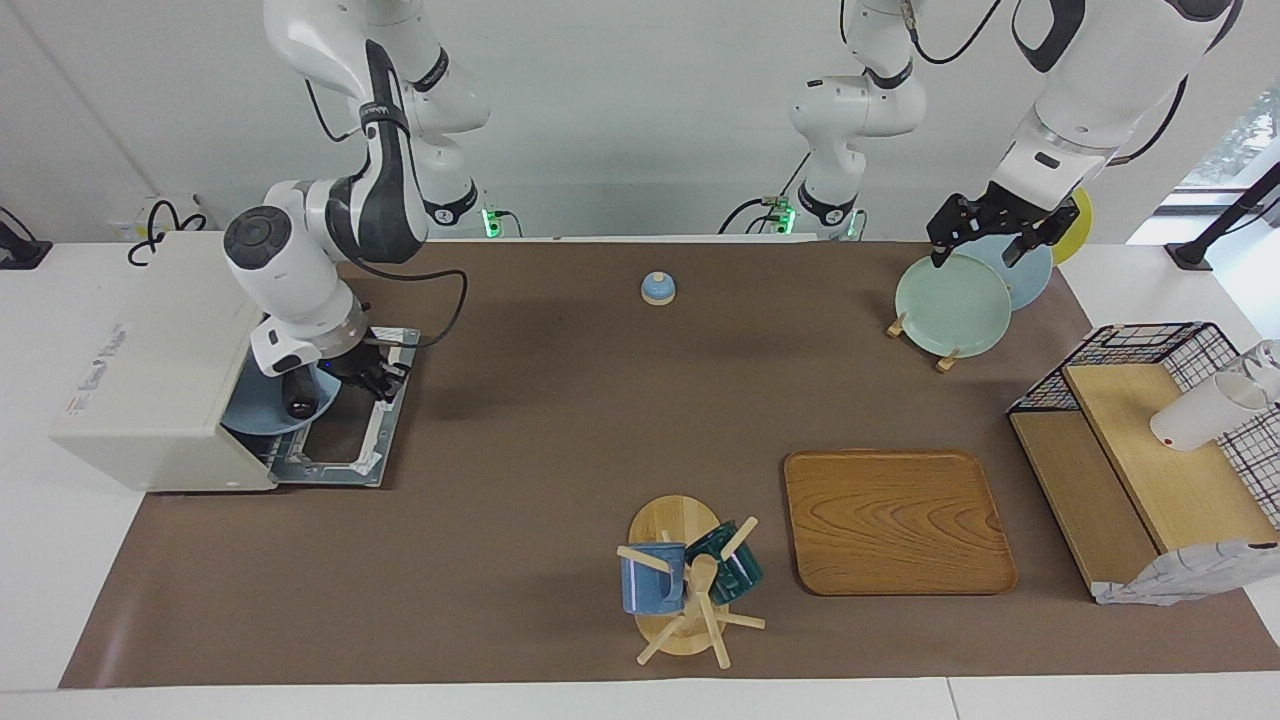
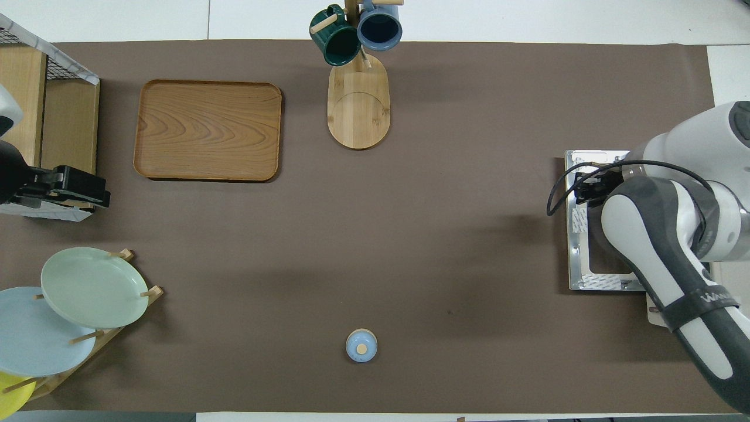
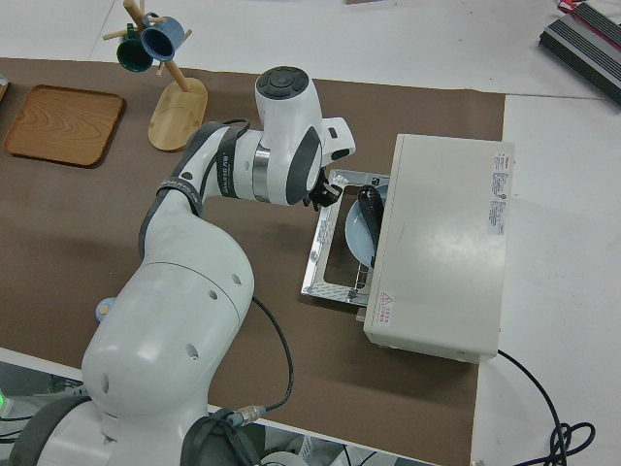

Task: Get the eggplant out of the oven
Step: 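Swing the oven door fully open with the right gripper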

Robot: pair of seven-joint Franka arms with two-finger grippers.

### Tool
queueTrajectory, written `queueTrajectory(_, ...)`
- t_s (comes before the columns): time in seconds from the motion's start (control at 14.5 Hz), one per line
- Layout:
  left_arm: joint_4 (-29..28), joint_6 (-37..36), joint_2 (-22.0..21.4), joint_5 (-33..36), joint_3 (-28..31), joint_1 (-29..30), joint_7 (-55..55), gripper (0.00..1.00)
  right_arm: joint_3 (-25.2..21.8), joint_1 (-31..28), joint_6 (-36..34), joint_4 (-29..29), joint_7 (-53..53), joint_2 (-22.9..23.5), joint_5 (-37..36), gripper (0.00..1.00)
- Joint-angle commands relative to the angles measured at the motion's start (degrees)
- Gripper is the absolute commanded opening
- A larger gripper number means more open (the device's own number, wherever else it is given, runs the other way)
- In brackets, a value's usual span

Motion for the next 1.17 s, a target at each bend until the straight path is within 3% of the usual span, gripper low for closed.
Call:
queueTrajectory(0.0,-1.0,0.5,-1.0,0.7,-0.5,0.8,0.3,1.00,0.4,-1.7,-1.4,-1.2,2.0,-1.1,-5.1,0.51)
queueTrajectory(0.55,-1.1,0.4,-1.1,0.7,-0.5,0.8,0.2,1.00,0.6,-5.2,-0.5,-5.2,-4.3,-2.7,-9.3,0.51)
queueTrajectory(0.69,-1.1,0.6,-1.1,0.7,-0.5,0.8,0.3,1.00,0.6,-5.4,0.0,-6.8,-4.2,-3.4,-9.3,0.40)
queueTrajectory(0.83,-1.1,0.8,-1.0,0.9,-0.5,0.8,0.3,1.00,0.6,-5.4,1.8,-8.6,-4.3,-3.9,-9.3,0.36)
queueTrajectory(0.89,-1.1,0.9,-1.0,1.1,-0.5,0.8,0.3,1.00,0.6,-5.4,2.2,-9.0,-4.7,-4.1,-9.3,0.26)
queueTrajectory(0.96,-1.1,0.9,-1.0,1.1,-0.5,0.9,0.3,1.00,0.6,-5.2,1.9,-8.9,-4.9,-4.1,-9.6,0.07)
queueTrajectory(1.03,-1.1,0.9,-1.0,1.1,-0.3,0.9,0.3,1.00,0.6,-4.7,1.3,-8.8,-5.0,-4.2,-10.6,0.00)
queueTrajectory(1.1,-1.1,1.0,-1.0,1.1,-0.3,0.9,0.3,1.00,1.0,-4.3,0.6,-8.6,-5.0,-4.2,-13.0,0.00)
